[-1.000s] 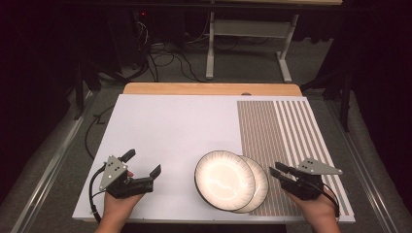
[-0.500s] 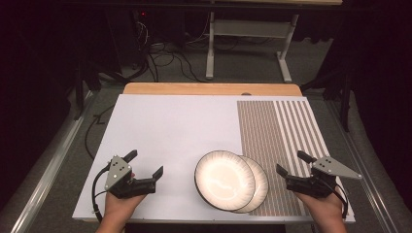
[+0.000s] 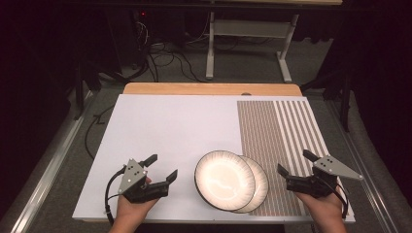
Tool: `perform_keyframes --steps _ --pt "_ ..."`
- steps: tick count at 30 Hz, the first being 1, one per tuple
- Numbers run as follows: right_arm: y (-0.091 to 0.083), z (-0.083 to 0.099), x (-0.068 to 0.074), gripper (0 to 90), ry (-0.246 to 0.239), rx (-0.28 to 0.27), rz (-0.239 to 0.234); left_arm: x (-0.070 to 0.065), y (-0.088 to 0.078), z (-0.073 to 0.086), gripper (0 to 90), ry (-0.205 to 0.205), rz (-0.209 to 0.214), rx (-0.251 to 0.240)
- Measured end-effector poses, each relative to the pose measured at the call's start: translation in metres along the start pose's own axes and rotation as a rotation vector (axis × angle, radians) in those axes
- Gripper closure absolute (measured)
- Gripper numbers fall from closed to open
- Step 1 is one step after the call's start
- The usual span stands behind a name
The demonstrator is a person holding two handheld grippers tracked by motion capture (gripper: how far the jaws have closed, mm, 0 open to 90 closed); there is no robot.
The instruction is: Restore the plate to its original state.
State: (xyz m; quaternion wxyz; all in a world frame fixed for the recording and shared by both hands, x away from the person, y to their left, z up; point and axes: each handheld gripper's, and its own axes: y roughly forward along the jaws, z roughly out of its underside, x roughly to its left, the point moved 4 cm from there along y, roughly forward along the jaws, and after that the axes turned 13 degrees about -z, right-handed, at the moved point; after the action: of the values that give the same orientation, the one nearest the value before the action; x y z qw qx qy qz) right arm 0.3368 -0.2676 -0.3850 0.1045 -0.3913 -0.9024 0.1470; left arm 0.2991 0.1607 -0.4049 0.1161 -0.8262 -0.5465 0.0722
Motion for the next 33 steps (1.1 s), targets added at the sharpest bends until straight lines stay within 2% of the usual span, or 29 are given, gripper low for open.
perform_keyframes --steps 1,3,6,7,8,9,10,11,12,13,15,20,21,26,28,29,30,32,33 --pt "-0.001 0.001 -0.001 0.7 0.009 0.000 0.004 -0.006 0.000 0.000 28.6 -0.004 0.023 0.003" --pt "-0.001 0.001 -0.002 0.7 0.005 0.000 0.005 -0.011 0.001 0.000 35.5 -0.002 0.039 0.005" --pt "-0.002 0.001 -0.002 0.6 0.011 0.001 0.005 -0.015 0.001 0.001 52.9 0.009 0.054 0.010" --pt "-0.002 0.001 -0.002 0.6 0.010 0.000 0.005 -0.019 0.002 0.002 59.5 0.010 0.090 0.020" --pt "-0.002 0.001 -0.002 0.6 0.010 0.000 0.005 -0.019 0.002 0.002 69.7 0.010 0.090 0.020" --pt "-0.002 0.001 -0.002 0.7 0.014 0.005 0.005 -0.025 0.005 0.005 76.7 0.022 0.122 0.037" --pt "-0.002 0.001 -0.002 0.7 0.014 0.005 0.005 -0.025 0.005 0.005 82.5 0.022 0.122 0.037" --pt "-0.001 0.002 -0.003 0.7 0.019 0.010 0.004 -0.031 0.010 0.007 86.7 0.038 0.142 0.060" --pt "-0.001 0.002 -0.003 0.7 0.019 0.010 0.004 -0.031 0.010 0.007 88.8 0.038 0.142 0.060" --pt "-0.001 0.002 -0.003 0.7 0.019 0.009 0.005 -0.037 0.013 0.009 89.3 0.052 0.157 0.069" --pt "-0.002 0.002 -0.002 0.7 0.015 0.009 0.008 -0.041 0.014 0.009 89.4 0.054 0.165 0.072" --pt "-0.002 0.003 -0.002 0.7 0.016 0.016 0.011 -0.044 0.018 0.009 89.7 0.052 0.164 0.076" --pt "-0.002 0.003 -0.002 0.7 0.012 0.016 0.014 -0.049 0.022 0.010 89.7 0.064 0.186 0.091" --pt "-0.002 0.003 -0.002 0.7 0.019 0.016 0.014 -0.053 0.026 0.012 89.6 0.080 0.186 0.112" --pt "-0.003 0.003 -0.002 0.7 0.017 0.014 0.014 -0.049 0.025 0.010 89.6 0.070 0.173 0.100" --pt "-0.003 0.003 -0.003 0.7 0.014 0.015 0.014 -0.042 0.022 0.007 89.5 0.053 0.153 0.080" --pt "-0.003 0.003 -0.003 0.7 0.014 0.015 0.014 -0.042 0.022 0.007 89.5 0.053 0.153 0.080" --pt "-0.003 0.004 -0.003 0.7 0.014 0.017 0.013 -0.034 0.020 0.004 89.3 0.035 0.132 0.061" --pt "-0.003 0.004 -0.002 0.7 0.012 0.020 0.011 -0.025 0.017 0.001 87.7 0.018 0.114 0.042"
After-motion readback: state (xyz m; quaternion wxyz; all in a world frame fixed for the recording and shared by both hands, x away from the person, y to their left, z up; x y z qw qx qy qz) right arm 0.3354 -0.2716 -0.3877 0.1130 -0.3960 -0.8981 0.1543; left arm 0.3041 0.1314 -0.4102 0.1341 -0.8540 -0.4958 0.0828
